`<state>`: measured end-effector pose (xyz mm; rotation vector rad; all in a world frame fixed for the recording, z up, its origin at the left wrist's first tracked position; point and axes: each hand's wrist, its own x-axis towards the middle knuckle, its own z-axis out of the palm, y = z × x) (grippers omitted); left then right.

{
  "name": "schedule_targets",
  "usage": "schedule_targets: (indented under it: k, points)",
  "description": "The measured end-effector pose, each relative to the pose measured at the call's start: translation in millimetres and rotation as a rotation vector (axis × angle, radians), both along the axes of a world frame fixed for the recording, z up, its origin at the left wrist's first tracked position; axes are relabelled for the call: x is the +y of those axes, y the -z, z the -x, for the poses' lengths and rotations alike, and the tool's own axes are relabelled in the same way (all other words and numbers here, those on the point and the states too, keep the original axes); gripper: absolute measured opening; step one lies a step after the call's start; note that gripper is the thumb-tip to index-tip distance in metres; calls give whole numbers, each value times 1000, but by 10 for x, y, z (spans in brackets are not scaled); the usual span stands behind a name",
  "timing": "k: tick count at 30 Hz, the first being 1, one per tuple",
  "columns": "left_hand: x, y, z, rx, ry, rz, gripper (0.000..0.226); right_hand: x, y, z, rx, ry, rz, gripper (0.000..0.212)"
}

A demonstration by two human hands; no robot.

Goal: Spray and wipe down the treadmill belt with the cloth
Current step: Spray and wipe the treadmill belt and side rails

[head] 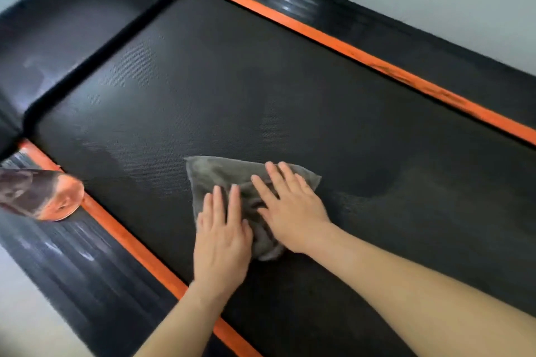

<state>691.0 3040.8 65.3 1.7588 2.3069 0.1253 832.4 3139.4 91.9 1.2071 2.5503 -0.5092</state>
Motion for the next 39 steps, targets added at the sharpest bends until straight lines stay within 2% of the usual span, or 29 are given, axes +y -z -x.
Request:
schedule_targets:
  k: [5, 7, 9, 11, 13, 16, 19, 22, 26, 28, 30, 32, 35, 37, 39]
  points:
    - [289, -24, -730, 9, 152, -3, 64, 287, -114, -1006, -240, 333, 76, 69]
    - [379, -17, -740, 44, 181, 19, 66, 403, -156, -1047, -273, 444, 103, 70]
    - [415, 9, -706, 60, 195, 24, 67, 419, -150, -862, -244, 509, 45, 70]
    - [393, 20, -558, 64, 188, 29, 67, 266, -78, -583, -59, 414, -88, 64]
    - [334, 15, -259, 91, 149, 41, 67, 30, 64, -328, 126, 160, -97, 59]
    - [186, -12, 235, 167, 136, 99, 68, -196, 252, -104, 95, -189, -39, 58]
    - [103, -45, 335, 169, 134, 132, 70, -23, 245, -116, 108, -236, -34, 64]
    - [126, -116, 58, 81, 180, 59, 68, 222, 210, -422, 72, -63, -91, 67]
    - [168, -209, -429, 3, 371, 5, 58, 783, 152, -1254, -130, 327, -120, 72]
    - [254, -206, -593, -38, 380, -21, 56, 890, 123, -1381, -122, 549, -67, 68]
    - [373, -210, -714, -92, 369, -43, 55, 675, 218, -1159, -81, 605, -122, 66]
    - [492, -264, -795, -170, 345, -49, 57, 182, 268, -713, -38, 424, -197, 69]
    - [556, -335, -759, -230, 266, 61, 70, -572, 244, -236, 56, 110, -168, 73]
    - [491, -322, -708, -221, 256, 71, 71, -488, 222, -309, 40, -112, -116, 73]
    - [376, -291, -665, -168, 298, 40, 61, -101, 276, -682, 58, -116, -160, 69]
